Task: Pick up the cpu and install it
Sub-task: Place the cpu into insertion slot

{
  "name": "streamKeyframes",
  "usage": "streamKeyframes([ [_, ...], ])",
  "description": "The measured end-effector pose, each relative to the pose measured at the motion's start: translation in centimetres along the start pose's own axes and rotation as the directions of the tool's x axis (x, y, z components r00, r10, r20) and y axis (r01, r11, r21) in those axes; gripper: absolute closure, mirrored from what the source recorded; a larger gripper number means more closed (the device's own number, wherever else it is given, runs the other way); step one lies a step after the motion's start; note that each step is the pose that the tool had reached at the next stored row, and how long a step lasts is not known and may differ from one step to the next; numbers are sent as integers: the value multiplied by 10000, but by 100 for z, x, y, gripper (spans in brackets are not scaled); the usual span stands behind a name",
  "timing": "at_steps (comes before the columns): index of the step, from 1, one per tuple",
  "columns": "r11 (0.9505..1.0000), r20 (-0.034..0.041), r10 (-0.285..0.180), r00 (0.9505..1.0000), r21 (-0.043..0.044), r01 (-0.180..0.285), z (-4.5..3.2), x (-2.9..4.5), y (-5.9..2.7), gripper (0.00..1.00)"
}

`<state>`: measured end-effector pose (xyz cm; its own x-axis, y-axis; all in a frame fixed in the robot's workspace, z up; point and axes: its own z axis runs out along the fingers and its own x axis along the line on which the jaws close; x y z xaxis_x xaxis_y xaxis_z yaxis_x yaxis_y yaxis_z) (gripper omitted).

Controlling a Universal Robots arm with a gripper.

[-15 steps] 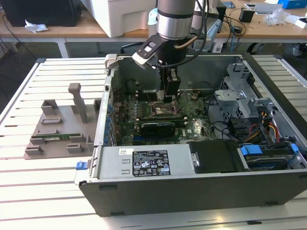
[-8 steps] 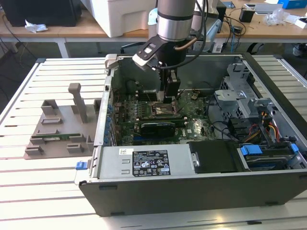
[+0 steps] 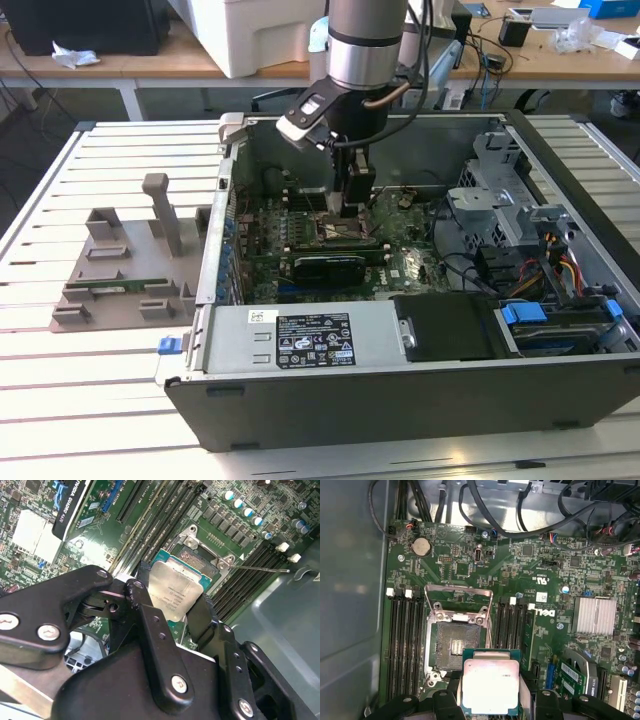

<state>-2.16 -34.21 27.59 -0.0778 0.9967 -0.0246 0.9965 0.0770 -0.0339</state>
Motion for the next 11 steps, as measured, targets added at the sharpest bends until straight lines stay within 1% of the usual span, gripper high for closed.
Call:
streamKeyframes([
  [11, 10000, 1, 0, 10000, 0, 0, 46, 1, 1, 46],
])
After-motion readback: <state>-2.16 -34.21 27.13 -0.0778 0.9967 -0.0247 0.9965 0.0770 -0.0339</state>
